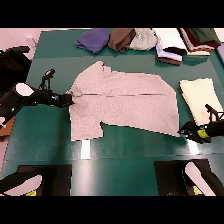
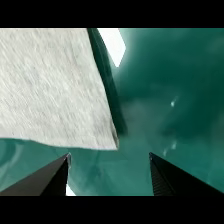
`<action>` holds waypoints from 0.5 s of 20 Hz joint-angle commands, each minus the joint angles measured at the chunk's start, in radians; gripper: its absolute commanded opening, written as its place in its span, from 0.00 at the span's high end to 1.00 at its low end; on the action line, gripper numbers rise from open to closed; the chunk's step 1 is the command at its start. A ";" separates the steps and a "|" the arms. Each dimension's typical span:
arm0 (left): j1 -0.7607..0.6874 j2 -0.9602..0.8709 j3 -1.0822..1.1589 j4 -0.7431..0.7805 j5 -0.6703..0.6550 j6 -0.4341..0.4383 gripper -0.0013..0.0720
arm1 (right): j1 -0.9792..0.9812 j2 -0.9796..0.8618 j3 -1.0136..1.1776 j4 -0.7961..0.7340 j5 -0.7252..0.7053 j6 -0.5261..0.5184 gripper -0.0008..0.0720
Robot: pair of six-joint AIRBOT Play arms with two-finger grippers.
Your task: Fold the shirts.
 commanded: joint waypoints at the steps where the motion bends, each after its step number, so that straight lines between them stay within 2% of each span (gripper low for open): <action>1: 0.000 0.002 0.001 0.000 -0.006 0.004 0.95 | -0.010 -0.010 -0.050 0.098 -0.091 -0.006 0.21; 5: 0.000 0.002 0.001 0.000 -0.014 0.005 0.95 | 0.092 -0.129 -0.021 0.106 -0.098 -0.006 0.25; 7: 0.000 0.002 0.002 0.000 -0.020 0.018 0.95 | 0.189 -0.183 0.016 0.106 -0.125 -0.005 0.40; 8: 0.000 0.002 0.002 0.000 -0.026 0.029 0.95 | 0.240 -0.201 0.040 0.104 -0.140 -0.005 0.49; 9: 0.000 0.002 0.004 0.000 -0.039 0.029 0.95 | 0.283 -0.213 0.066 0.098 -0.144 -0.006 0.76; 10: 0.000 0.002 0.013 0.001 -0.061 0.029 0.95 | 0.330 -0.217 0.097 0.077 -0.143 -0.006 0.94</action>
